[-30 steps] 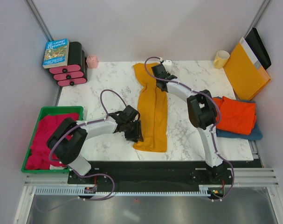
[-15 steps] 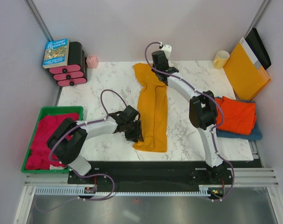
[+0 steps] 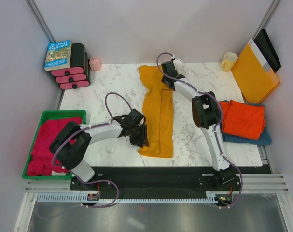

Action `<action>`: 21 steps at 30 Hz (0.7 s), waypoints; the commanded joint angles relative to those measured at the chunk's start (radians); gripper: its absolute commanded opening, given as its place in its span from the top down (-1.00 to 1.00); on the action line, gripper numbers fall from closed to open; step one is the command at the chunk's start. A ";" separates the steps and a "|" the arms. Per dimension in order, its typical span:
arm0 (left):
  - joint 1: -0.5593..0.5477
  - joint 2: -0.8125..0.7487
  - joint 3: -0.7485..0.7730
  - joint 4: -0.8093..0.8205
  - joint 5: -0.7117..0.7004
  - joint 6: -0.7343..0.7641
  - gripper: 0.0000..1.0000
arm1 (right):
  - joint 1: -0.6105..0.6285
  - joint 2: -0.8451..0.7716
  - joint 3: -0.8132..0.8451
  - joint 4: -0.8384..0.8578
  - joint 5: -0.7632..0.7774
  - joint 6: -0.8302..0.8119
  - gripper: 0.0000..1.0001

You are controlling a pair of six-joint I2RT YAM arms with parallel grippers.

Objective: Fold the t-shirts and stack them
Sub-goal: Grab the bottom of the folded rectangular tshirt with both arms

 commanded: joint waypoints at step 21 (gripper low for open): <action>-0.011 -0.328 -0.018 -0.052 -0.211 0.045 -0.13 | 0.064 -0.660 -0.443 0.065 -0.025 -0.043 -0.29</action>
